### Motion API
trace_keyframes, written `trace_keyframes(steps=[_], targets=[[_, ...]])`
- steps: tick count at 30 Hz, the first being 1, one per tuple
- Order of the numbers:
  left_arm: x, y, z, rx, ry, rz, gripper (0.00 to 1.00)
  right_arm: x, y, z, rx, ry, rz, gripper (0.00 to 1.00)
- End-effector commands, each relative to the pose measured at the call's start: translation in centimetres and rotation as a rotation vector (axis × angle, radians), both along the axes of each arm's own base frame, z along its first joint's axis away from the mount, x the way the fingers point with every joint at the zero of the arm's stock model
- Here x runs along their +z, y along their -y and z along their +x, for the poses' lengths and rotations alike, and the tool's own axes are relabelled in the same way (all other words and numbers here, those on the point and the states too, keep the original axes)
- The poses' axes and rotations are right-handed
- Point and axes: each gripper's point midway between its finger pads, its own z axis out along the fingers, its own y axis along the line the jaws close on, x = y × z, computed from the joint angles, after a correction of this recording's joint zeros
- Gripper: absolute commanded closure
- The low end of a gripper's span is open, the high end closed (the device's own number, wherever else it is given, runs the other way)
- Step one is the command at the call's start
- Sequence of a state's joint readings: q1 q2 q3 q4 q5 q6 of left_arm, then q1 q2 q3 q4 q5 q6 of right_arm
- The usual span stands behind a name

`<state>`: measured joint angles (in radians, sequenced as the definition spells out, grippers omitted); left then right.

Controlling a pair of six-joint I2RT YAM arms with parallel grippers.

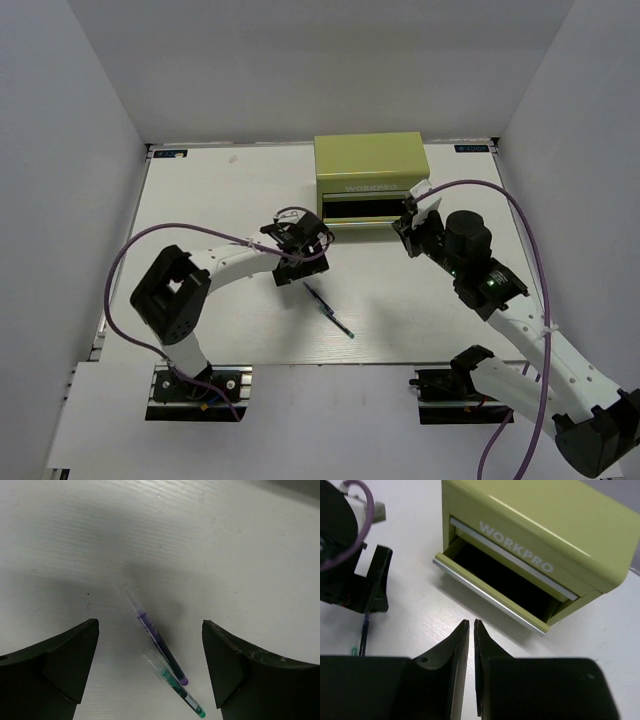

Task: Sort the stationery into containers
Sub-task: Grab a piece of stationery with the left arm

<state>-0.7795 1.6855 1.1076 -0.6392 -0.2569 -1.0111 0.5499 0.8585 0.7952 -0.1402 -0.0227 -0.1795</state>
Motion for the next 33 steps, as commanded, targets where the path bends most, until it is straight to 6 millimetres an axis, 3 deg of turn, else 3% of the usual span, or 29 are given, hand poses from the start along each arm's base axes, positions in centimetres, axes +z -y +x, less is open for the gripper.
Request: trace_keyframes(steps=[1, 6, 16, 22, 30, 33], targets=[[0.5, -1.0, 0.0, 0.085, -0.007, 0.064, 0.07, 2.6, 0.9, 0.6, -0.069, 0.085, 0.065, 0.85], [-0.1, -1.3, -0.3, 0.103, -0.004, 0.107, 0.11, 2.7, 0.8, 0.7, -0.074, 0.091, 0.070, 0.85], [-1.5, 1.1, -0.1, 0.094, -0.017, 0.167, 0.22, 3.6, 1.5, 0.6, -0.105, 0.125, 0.097, 0.80], [-2.6, 1.5, -0.4, 0.093, -0.030, 0.208, 0.35, 3.6, 1.6, 0.5, -0.110, 0.130, 0.103, 0.80], [-3.7, 1.8, -0.8, 0.090, -0.041, 0.206, 0.66, 3.8, 1.6, 0.4, -0.109, 0.135, 0.110, 0.79], [-2.9, 2.5, -0.4, 0.065, -0.014, 0.165, 0.73, 3.9, 1.6, 0.3, -0.107, 0.142, 0.114, 0.79]])
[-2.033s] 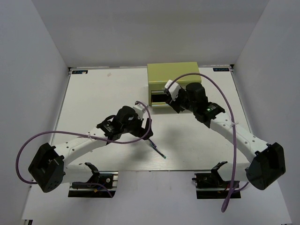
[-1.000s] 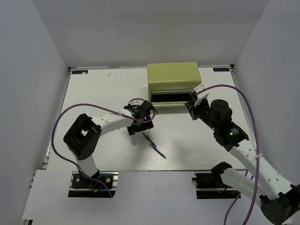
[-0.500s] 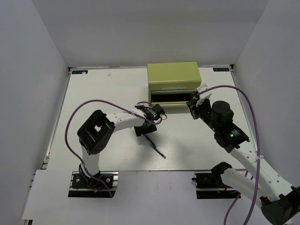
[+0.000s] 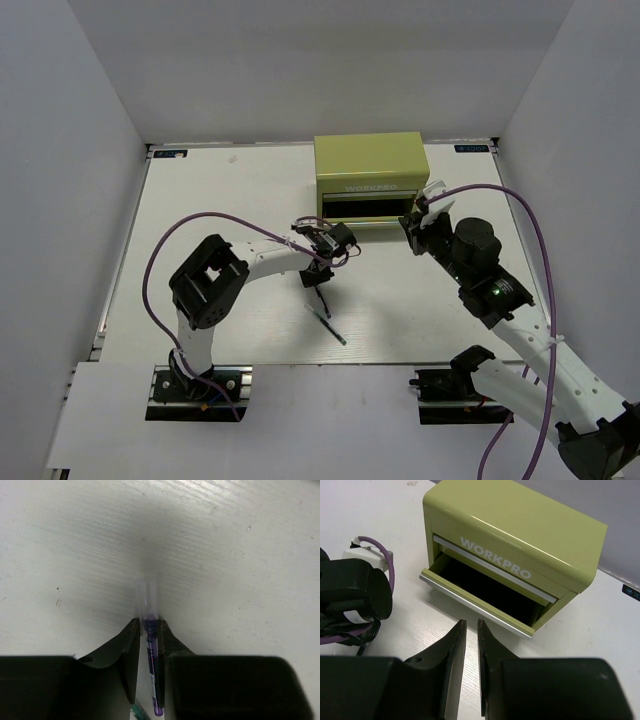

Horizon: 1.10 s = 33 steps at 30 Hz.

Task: Sort the stationery into containers
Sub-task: Grab a piece of stationery with the left arm, then place the stationery into the container

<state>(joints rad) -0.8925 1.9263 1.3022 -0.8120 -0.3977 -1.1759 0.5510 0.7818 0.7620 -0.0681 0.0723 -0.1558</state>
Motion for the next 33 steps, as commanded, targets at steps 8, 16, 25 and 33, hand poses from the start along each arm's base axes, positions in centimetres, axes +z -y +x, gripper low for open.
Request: trace_keyframes(steps=[8, 16, 25, 33], targets=[[6.8, 2.6, 3.4, -0.162, 0.236, -0.122, 0.88, 1.0, -0.1, 0.1, -0.006, 0.042, 0.036, 0.36], [16.0, 4.4, 5.4, -0.145, 0.489, -0.347, 0.96, 1.3, 0.2, 0.3, -0.018, 0.069, 0.035, 0.48], [21.0, 4.8, 8.1, 0.149, 0.743, -0.678, 0.99, 1.6, 0.9, 0.3, -0.052, 0.092, 0.044, 0.52], [23.7, 8.2, 6.3, -0.356, 0.857, -0.586, 1.00, 2.1, 1.2, 0.0, -0.057, 0.119, 0.050, 0.52]])
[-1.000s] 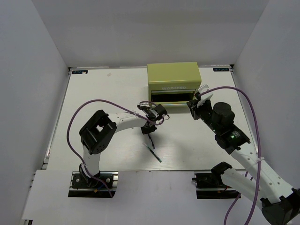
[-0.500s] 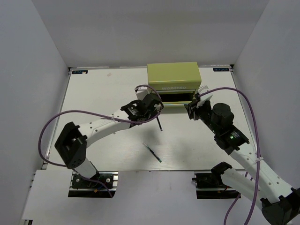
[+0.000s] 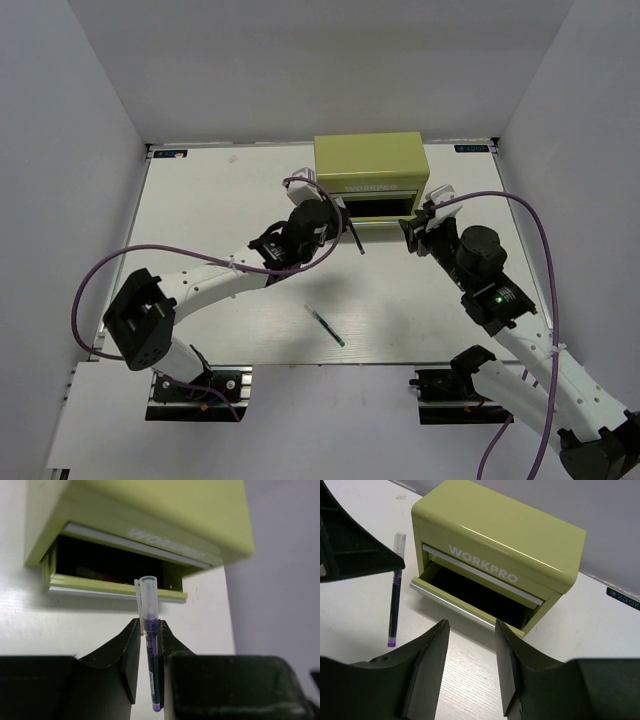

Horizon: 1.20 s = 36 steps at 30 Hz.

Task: Sort the stationery into containers
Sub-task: Place the stationery into the container

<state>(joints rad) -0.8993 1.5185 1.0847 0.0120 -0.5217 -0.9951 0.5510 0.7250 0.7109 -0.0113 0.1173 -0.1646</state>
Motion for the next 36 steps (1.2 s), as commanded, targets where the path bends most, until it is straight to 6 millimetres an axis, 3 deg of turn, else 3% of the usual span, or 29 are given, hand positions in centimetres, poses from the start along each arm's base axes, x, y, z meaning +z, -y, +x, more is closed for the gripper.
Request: trace_keyframes(steps=[1, 2, 5, 8, 10, 16, 17, 20, 22, 29, 30, 31, 36], targets=[[5.0, 2.3, -2.1, -0.290, 0.272, 0.121, 1.00, 1.6, 0.2, 0.2, -0.016, 0.059, 0.030, 0.52], [5.1, 3.5, -3.6, -0.427, 0.322, 0.157, 1.00, 1.6, 0.3, 0.2, -0.018, 0.063, 0.031, 0.52], [5.1, 4.7, -4.5, -0.647, 0.459, 0.404, 1.00, 1.6, 0.1, 0.2, -0.013, 0.066, 0.022, 0.52], [3.0, 4.5, -3.5, -0.757, 0.481, 0.672, 1.00, 1.6, 0.3, 0.4, -0.021, 0.074, 0.005, 0.50], [3.0, 4.4, -2.4, -0.781, 0.539, 0.777, 1.00, 1.6, 1.0, 0.6, -0.057, 0.082, -0.004, 0.48], [3.4, 4.9, -0.9, -0.821, 0.818, 0.957, 1.00, 1.9, 2.7, 1.1, -0.156, 0.096, 0.011, 0.47], [2.2, 5.4, -0.7, -0.845, 0.822, 0.978, 1.00, 2.3, 2.9, 0.9, -0.163, 0.108, 0.023, 0.47], [2.2, 6.0, 0.6, -0.857, 0.863, 1.039, 1.00, 2.8, 3.7, 1.0, -0.206, 0.132, 0.036, 0.47], [0.5, 6.5, 1.5, -0.880, 0.854, 1.090, 1.00, 3.4, 4.2, 0.6, -0.221, 0.161, 0.055, 0.47], [0.0, 8.9, 4.0, -0.823, 0.962, 1.144, 1.00, 3.9, 4.6, 0.3, -0.231, 0.191, 0.066, 0.47], [-0.7, 8.8, 4.3, -0.826, 0.952, 1.165, 1.00, 4.0, 4.7, 0.3, -0.236, 0.195, 0.067, 0.47], [0.1, 9.3, 4.6, -0.807, 0.971, 1.157, 1.00, 3.9, 4.6, 0.2, -0.231, 0.195, 0.069, 0.47], [-0.3, 9.5, 5.9, -0.784, 0.988, 1.186, 1.00, 4.1, 4.5, 0.0, -0.219, 0.201, 0.074, 0.47]])
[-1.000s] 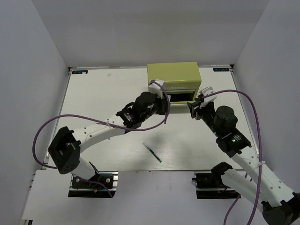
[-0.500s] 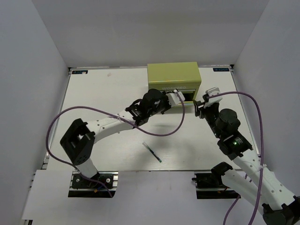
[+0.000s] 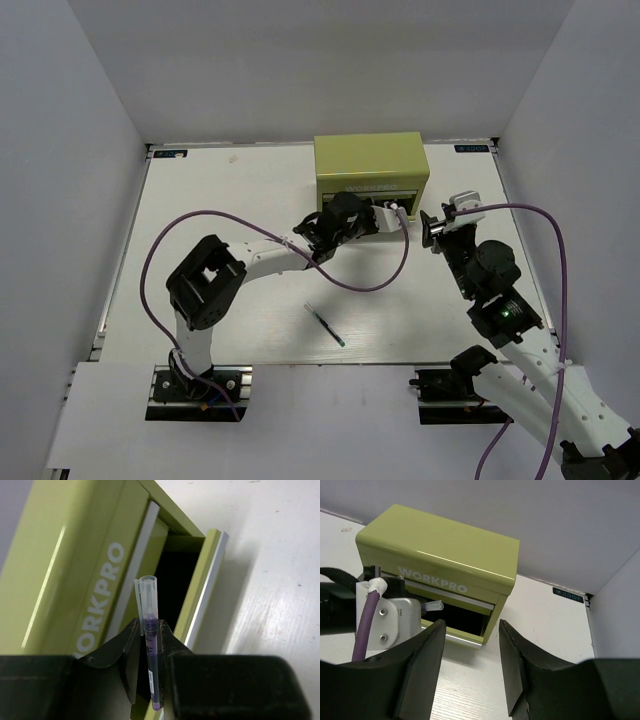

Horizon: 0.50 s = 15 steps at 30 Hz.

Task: Sort the stationery into containers
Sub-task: Place the stationery into the container

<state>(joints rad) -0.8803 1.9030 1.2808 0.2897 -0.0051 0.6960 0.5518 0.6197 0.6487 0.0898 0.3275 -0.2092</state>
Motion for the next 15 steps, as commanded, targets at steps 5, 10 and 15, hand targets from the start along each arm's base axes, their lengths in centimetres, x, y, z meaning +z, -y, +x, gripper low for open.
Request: trace_keyframes(steps=[5, 10, 15], targets=[[4.1, 0.9, 2.4, -0.011, 0.161, -0.005, 1.00, 1.7, 0.1, -0.3, -0.001, 0.069, 0.036, 0.47], [3.1, 0.9, 4.0, 0.009, 0.201, 0.041, 1.00, 1.6, 0.1, -0.3, 0.001, 0.074, 0.030, 0.47], [0.9, 0.8, 4.9, 0.022, 0.175, 0.092, 1.00, 1.6, 0.0, -0.3, 0.004, 0.072, 0.029, 0.47]])
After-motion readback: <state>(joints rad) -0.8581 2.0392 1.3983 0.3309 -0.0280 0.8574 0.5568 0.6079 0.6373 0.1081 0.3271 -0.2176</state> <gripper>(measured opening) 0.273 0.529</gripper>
